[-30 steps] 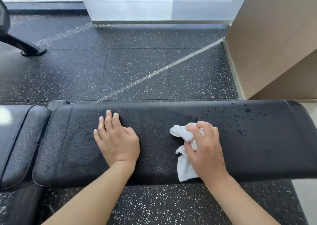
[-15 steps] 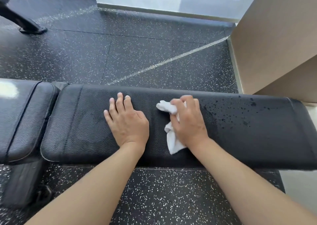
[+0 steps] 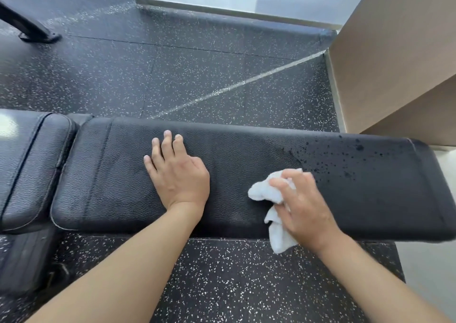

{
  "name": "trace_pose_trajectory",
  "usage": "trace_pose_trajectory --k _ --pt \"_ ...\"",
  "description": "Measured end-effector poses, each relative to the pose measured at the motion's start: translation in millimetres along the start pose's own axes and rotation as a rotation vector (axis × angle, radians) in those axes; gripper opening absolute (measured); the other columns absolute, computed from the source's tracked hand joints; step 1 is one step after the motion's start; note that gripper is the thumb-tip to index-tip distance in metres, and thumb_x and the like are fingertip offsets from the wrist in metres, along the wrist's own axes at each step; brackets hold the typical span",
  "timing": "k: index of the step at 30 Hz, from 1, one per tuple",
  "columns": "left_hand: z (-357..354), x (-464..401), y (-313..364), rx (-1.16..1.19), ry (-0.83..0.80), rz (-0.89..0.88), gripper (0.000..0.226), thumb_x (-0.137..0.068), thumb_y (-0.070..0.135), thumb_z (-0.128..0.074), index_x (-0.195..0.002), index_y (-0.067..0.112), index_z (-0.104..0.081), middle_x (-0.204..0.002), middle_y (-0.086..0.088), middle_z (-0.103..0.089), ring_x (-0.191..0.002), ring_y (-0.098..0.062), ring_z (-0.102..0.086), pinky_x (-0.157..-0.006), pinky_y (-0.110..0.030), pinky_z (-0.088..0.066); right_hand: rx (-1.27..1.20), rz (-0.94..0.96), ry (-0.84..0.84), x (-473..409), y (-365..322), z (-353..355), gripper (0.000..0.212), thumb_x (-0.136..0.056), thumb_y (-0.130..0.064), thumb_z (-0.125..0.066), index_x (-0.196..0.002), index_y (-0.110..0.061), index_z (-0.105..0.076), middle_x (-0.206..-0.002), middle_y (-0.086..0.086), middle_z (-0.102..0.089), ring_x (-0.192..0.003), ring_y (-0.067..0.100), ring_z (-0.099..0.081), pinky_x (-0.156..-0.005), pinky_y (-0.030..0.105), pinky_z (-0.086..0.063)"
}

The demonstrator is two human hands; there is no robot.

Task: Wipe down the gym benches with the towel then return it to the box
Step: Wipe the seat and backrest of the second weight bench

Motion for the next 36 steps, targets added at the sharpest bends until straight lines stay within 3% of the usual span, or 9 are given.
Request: trace_pose_trajectory --k 4,7,12,18,21,24,27,31,36 --pt "-1 0 0 -0.011 -0.002 -0.002 0.065 -0.089 0.032 -0.025 -0.146 0.014 -0.052 -0.163 -0.006 -0.042 -0.155 -0.033 -0.030 -0.126 -0.057 -0.020 0.064 -0.333 0.149 -46 59 12 0.028 -0.094 -0.009 -0.067 -0.121 -0.008 -0.067 -0.122 0.018 -0.054 -0.101 0.037 -0.047 -0.086 0.051 -0.046" --pt "-1 0 1 -0.012 -0.004 -0.003 0.062 -0.091 0.030 -0.028 -0.146 0.014 -0.051 -0.163 -0.006 -0.042 -0.155 -0.033 -0.030 -0.126 -0.057 -0.020 0.107 -0.489 0.207 -92 38 -2 0.028 -0.097 -0.021 -0.064 -0.123 -0.010 -0.066 -0.122 0.017 -0.054 -0.102 0.037 -0.049 -0.085 0.047 -0.047" --pt "-4 1 0 -0.029 -0.028 0.001 0.055 -0.093 0.020 -0.042 -0.147 0.012 -0.051 -0.163 -0.008 -0.042 -0.155 -0.034 -0.030 -0.125 -0.058 -0.021 0.003 -0.205 0.101 -118 -65 -47 0.032 -0.091 -0.018 -0.062 -0.122 -0.012 -0.064 -0.125 0.013 -0.056 -0.100 0.034 -0.050 -0.083 0.043 -0.047" --pt "-7 1 0 -0.051 -0.015 -0.002 0.053 -0.095 0.020 -0.040 -0.146 0.012 -0.050 -0.163 -0.009 -0.042 -0.154 -0.035 -0.030 -0.125 -0.059 -0.021 -0.075 0.130 -0.004 -89 -23 -28 0.034 -0.086 -0.018 -0.061 -0.119 -0.011 -0.067 -0.124 0.014 -0.057 -0.103 0.036 -0.050 -0.090 0.046 -0.049" --pt "-5 -1 2 -0.060 -0.006 -0.002 0.058 -0.091 0.024 -0.036 -0.145 0.010 -0.052 -0.161 -0.011 -0.044 -0.153 -0.037 -0.033 -0.124 -0.059 -0.023 0.007 -0.178 0.137 -69 79 14 0.034 -0.086 -0.013 -0.069 -0.120 -0.015 -0.066 -0.122 0.012 -0.056 -0.104 0.034 -0.048 -0.089 0.049 -0.048" --pt "-3 -1 3 -0.065 -0.006 0.004 0.060 -0.090 0.024 -0.035 -0.145 0.009 -0.053 -0.161 -0.011 -0.045 -0.152 -0.038 -0.033 -0.124 -0.059 -0.023 0.120 -0.457 0.221 -63 124 32 0.030 -0.092 -0.023 -0.057 -0.119 -0.012 -0.066 -0.121 0.015 -0.054 -0.102 0.038 -0.048 -0.089 0.047 -0.041" --pt "-3 -1 3 -0.075 -0.009 0.000 0.059 -0.090 0.024 -0.035 -0.145 0.010 -0.052 -0.161 -0.011 -0.045 -0.152 -0.037 -0.033 -0.124 -0.059 -0.022 0.156 -0.477 0.218 -93 89 12 0.027 -0.090 -0.022 -0.059 -0.115 -0.013 -0.067 -0.119 0.014 -0.054 -0.100 0.035 -0.048 -0.085 0.044 -0.040" --pt "-4 -1 3 -0.075 -0.003 0.006 0.058 -0.090 0.022 -0.037 -0.144 0.010 -0.053 -0.161 -0.010 -0.045 -0.152 -0.036 -0.033 -0.124 -0.058 -0.022 0.044 -0.313 0.107 -164 -4 -41 0.018 -0.090 -0.021 -0.056 -0.104 -0.014 -0.065 -0.114 0.010 -0.056 -0.097 0.029 -0.046 -0.076 0.037 -0.038" --pt "-5 -2 3 -0.059 -0.001 0.014 0.056 -0.091 0.023 -0.041 -0.144 0.011 -0.054 -0.161 -0.010 -0.045 -0.153 -0.036 -0.034 -0.123 -0.059 -0.024 -0.114 -0.160 0.019 -211 -88 -77 0.015 -0.088 -0.021 -0.059 -0.097 -0.012 -0.064 -0.115 0.013 -0.059 -0.100 0.033 -0.049 -0.080 0.045 -0.047"
Point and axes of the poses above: each hand's wrist, its own x-axis away from the middle knuckle, its own z-axis out of the back of the hand, y = z × x, the point moved 9 cm from there along -x, towards the middle knuckle
